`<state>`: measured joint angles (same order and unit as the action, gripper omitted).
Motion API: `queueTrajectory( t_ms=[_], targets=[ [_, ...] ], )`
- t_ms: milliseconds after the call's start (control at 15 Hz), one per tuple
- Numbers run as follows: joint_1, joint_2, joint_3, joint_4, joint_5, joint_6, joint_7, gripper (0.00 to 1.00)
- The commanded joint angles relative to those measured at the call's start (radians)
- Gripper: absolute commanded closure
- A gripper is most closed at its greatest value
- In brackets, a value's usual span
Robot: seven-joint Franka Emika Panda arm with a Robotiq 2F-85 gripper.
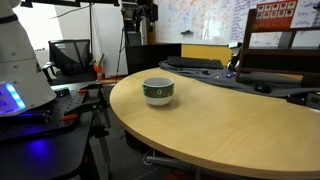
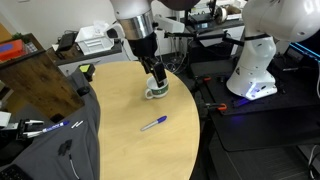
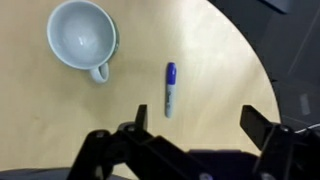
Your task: Put the marker in the mug
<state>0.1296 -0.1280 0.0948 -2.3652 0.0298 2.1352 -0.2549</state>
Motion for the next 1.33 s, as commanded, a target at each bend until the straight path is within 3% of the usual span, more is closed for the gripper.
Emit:
queueTrajectory(
  t_ms=[0,533,667,1067,1267],
  targets=[
    [-0.003,0.083,-0.004,0.062,0.040,0.033,0.002,0.00],
    [-0.006,0.085,0.001,0.058,0.022,0.032,0.001,0.00],
    [-0.017,0.139,-0.009,0.076,0.011,0.049,-0.026,0.00],
    [-0.075,0.334,-0.019,0.079,-0.002,0.261,-0.204,0.00],
    [-0.058,0.420,-0.026,0.095,-0.100,0.366,-0.093,0.00]
  ],
)
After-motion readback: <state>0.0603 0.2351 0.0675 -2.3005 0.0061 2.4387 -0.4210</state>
